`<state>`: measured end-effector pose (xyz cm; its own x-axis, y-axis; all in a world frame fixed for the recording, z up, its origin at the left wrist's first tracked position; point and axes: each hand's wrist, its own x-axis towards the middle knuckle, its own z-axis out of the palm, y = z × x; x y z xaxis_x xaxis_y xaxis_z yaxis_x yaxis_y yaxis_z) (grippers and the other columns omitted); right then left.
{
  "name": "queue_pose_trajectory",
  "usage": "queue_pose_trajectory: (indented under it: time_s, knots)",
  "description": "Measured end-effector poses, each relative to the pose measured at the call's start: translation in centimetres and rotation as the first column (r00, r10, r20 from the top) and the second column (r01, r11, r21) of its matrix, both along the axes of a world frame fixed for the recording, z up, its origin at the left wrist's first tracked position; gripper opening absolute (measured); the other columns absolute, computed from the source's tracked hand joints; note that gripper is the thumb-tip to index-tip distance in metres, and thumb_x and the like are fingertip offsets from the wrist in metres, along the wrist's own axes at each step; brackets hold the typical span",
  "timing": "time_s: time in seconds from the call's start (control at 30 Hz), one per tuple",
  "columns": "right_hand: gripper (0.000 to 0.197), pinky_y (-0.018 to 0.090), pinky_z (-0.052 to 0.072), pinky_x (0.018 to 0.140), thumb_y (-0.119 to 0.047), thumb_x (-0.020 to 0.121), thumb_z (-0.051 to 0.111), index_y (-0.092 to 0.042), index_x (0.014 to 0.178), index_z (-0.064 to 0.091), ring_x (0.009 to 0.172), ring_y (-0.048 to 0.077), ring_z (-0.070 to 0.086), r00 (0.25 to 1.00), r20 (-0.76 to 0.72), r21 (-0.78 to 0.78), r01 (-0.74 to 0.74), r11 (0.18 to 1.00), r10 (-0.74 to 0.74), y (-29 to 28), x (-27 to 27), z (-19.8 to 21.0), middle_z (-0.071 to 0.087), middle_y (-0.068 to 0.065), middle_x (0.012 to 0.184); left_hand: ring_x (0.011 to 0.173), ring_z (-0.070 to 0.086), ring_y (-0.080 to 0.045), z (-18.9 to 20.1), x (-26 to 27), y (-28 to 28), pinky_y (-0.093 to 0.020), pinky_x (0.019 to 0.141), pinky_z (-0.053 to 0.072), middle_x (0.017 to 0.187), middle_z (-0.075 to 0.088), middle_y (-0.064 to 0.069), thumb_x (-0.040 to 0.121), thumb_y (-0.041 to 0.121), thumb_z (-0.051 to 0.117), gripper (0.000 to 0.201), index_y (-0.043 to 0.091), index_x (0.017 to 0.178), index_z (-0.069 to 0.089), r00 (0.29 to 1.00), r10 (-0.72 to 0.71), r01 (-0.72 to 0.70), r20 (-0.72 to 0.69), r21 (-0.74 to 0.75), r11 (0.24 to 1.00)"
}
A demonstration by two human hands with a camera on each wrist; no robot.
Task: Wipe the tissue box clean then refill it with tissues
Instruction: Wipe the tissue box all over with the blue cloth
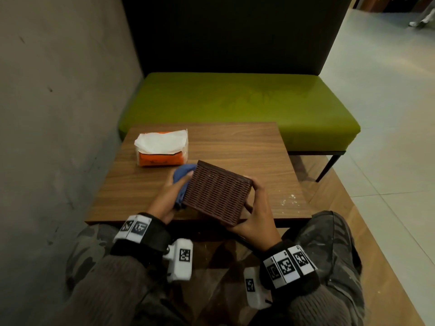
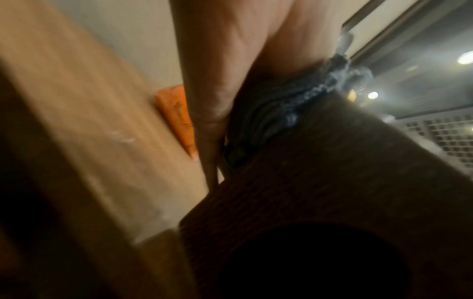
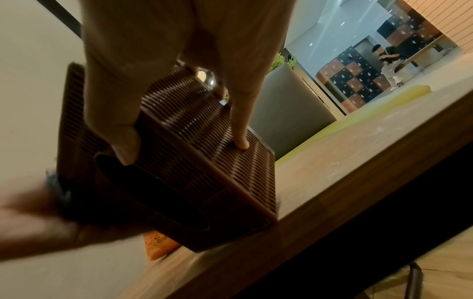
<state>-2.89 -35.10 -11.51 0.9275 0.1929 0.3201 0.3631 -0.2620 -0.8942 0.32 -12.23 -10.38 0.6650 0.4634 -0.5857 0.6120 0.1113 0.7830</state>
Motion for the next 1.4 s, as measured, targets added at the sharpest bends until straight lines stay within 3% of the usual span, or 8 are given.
queue_pose_trajectory:
  time_s: [0.17,0.4,0.53,0.67,0.8,1.03,1.27,1.4]
  knots:
    - [0.106,0.016,0.044,0.098,-0.014,0.056,0.091,-0.041,0.133,0.024,0.128,-0.004,0.039,0.992,-0.118,0.105,-0.032,0.994,0.045,-0.3,-0.5,0.8,0.035,-0.009,0.139,0.081,0.059,-0.02,1.7,-3.5,-1.5,-0.034,0.061,0.053,0.096,0.058,-0.005,0.095,0.022,0.048,0.044,0.007,0.136,0.038,0.961,-0.12,0.196,0.25,-0.309,0.931]
    - [0.115,0.009,0.042,0.092,0.016,0.059,0.08,-0.026,0.143,0.014,0.121,-0.005,0.049,0.941,-0.186,0.234,-0.236,0.943,0.282,-2.3,0.1,2.5,0.042,-0.01,0.137,0.121,0.052,-0.034,3.8,-3.6,-1.6,-0.054,0.088,0.049,0.132,0.054,-0.016,0.084,0.035,0.055,0.05,0.014,0.129,0.047,0.939,-0.122,0.297,0.321,-0.582,0.757]
    - [0.121,0.007,0.04,0.093,0.017,0.069,0.073,-0.031,0.146,-0.008,0.118,-0.011,0.049,0.908,-0.238,0.178,-0.307,0.935,0.344,-3.2,0.8,2.5,0.045,-0.04,0.129,0.107,0.06,-0.026,4.6,-3.9,-3.5,-0.042,0.079,0.053,0.123,0.06,-0.012,0.072,0.036,0.063,0.044,0.02,0.11,0.049,0.905,-0.127,0.308,0.405,-0.418,0.855]
    - [0.109,0.047,0.043,0.103,-0.025,0.07,0.082,-0.066,0.136,0.005,0.131,0.026,0.047,0.743,-0.391,0.484,-0.336,0.808,0.543,-4.6,0.4,3.1,0.044,-0.011,0.146,0.112,0.06,-0.028,4.8,-4.0,-4.2,-0.046,0.089,0.051,0.122,0.06,-0.01,0.062,0.032,0.077,0.051,0.025,0.104,0.05,0.788,-0.106,0.3,0.607,-0.228,0.926]
    - [0.104,0.057,0.049,0.092,-0.076,0.062,0.066,-0.03,0.148,0.027,0.129,0.039,0.047,0.597,-0.515,0.733,-0.064,0.677,0.615,-3.0,0.4,3.9,0.047,0.012,0.145,0.123,0.05,-0.021,4.5,-4.1,-4.3,-0.045,0.102,0.043,0.132,0.048,-0.004,0.057,0.048,0.083,0.06,0.035,0.105,0.049,0.645,-0.295,0.269,0.705,0.151,0.951]
    - [0.088,0.05,0.05,0.096,-0.06,0.063,0.074,-0.016,0.135,0.051,0.124,0.041,0.051,0.496,-0.619,0.758,0.171,0.63,0.61,-1.7,0.5,3.2,0.054,0.019,0.136,0.117,0.048,-0.006,4.2,-4.6,-3.9,-0.017,0.099,0.038,0.119,0.051,0.0,0.069,0.05,0.07,0.043,0.035,0.105,0.052,0.546,-0.53,0.223,0.648,0.498,0.838]
    - [0.083,0.04,0.057,0.074,-0.027,0.06,0.071,-0.013,0.137,0.043,0.107,0.027,0.065,0.695,-0.6,0.709,0.231,0.667,0.396,-1.0,0.4,3.0,0.062,0.014,0.125,0.123,0.043,0.005,4.3,-5.6,-3.1,-0.011,0.101,0.036,0.137,0.045,0.0,0.08,0.035,0.059,0.065,0.013,0.136,0.036,0.528,-0.411,0.097,0.743,0.428,0.899]
    - [0.089,0.034,0.057,0.075,-0.02,0.05,0.071,-0.001,0.132,0.045,0.097,0.026,0.066,0.712,-0.621,0.659,0.25,0.709,0.326,-0.6,0.7,3.4,0.064,0.019,0.118,0.122,0.048,-0.002,4.9,-7.8,-4.3,-0.017,0.098,0.042,0.136,0.041,0.02,0.075,0.037,0.061,0.075,0.036,0.141,0.025,0.422,-0.665,0.259,0.616,0.621,0.74]
